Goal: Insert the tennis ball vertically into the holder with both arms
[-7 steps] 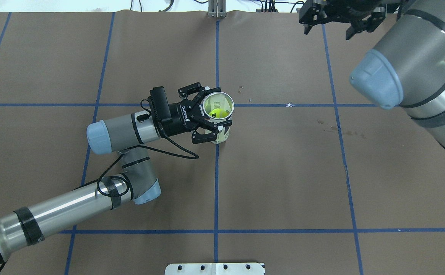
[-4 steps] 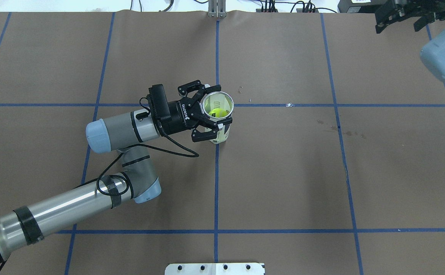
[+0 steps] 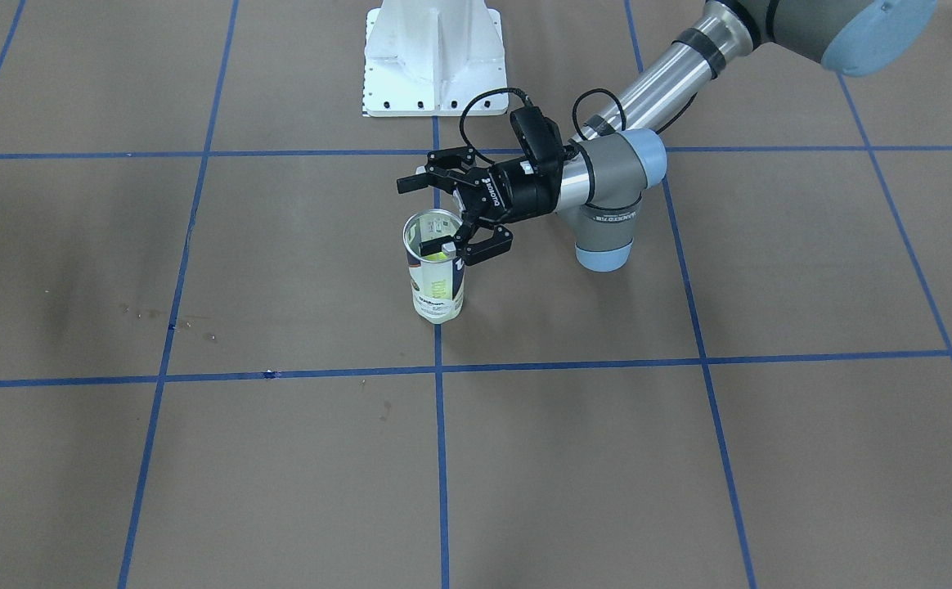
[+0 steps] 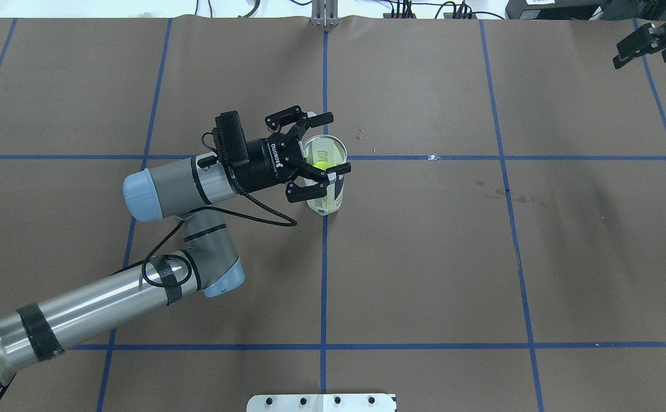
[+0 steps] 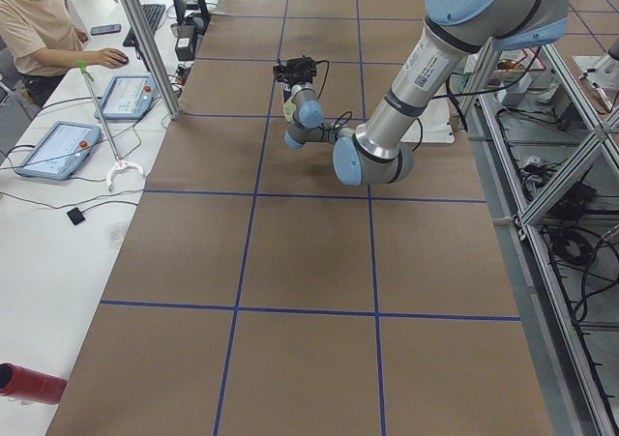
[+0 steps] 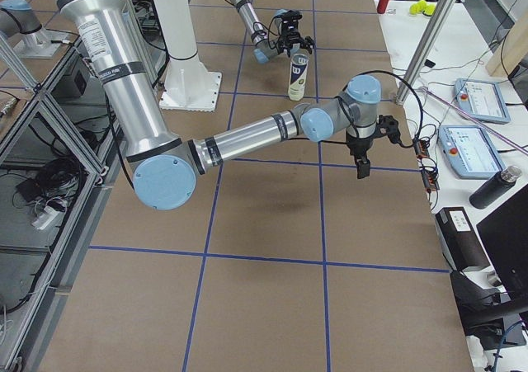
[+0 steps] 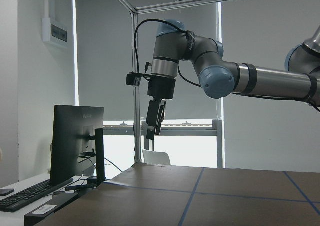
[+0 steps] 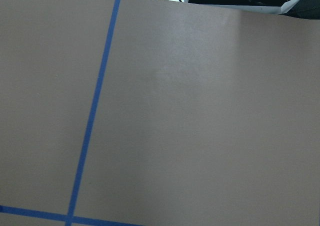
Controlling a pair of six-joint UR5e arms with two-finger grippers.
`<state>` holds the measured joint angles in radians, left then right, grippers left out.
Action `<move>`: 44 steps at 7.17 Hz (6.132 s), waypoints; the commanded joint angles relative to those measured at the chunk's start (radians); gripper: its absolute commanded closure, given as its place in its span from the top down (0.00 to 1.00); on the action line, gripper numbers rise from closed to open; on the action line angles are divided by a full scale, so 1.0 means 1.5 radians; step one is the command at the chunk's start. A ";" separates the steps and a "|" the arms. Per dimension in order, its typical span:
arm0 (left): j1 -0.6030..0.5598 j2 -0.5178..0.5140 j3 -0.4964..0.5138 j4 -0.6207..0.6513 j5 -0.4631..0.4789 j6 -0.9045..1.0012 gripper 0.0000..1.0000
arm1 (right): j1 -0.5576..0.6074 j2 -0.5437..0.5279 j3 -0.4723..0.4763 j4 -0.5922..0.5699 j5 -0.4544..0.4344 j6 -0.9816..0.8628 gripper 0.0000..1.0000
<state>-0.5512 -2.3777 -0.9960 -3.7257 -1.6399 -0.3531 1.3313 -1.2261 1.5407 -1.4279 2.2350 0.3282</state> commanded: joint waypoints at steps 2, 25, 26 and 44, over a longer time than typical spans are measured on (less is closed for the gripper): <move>-0.078 0.017 -0.006 0.005 -0.001 -0.023 0.99 | 0.047 -0.080 -0.020 0.046 0.019 -0.076 0.99; -0.649 0.165 -0.058 1.204 -0.287 0.232 0.99 | 0.083 -0.181 -0.021 0.059 0.016 -0.124 0.99; -0.649 0.192 -0.057 1.208 -0.334 0.232 0.99 | 0.083 -0.181 -0.020 0.059 0.017 -0.124 0.99; -0.653 0.491 -0.344 1.384 -0.454 0.258 1.00 | 0.103 -0.223 -0.007 0.051 0.070 -0.127 0.99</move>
<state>-1.5200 -1.6587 -1.4875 -1.6573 -2.3199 0.0334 1.4765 -1.5456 1.5267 -1.3496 2.3311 0.1381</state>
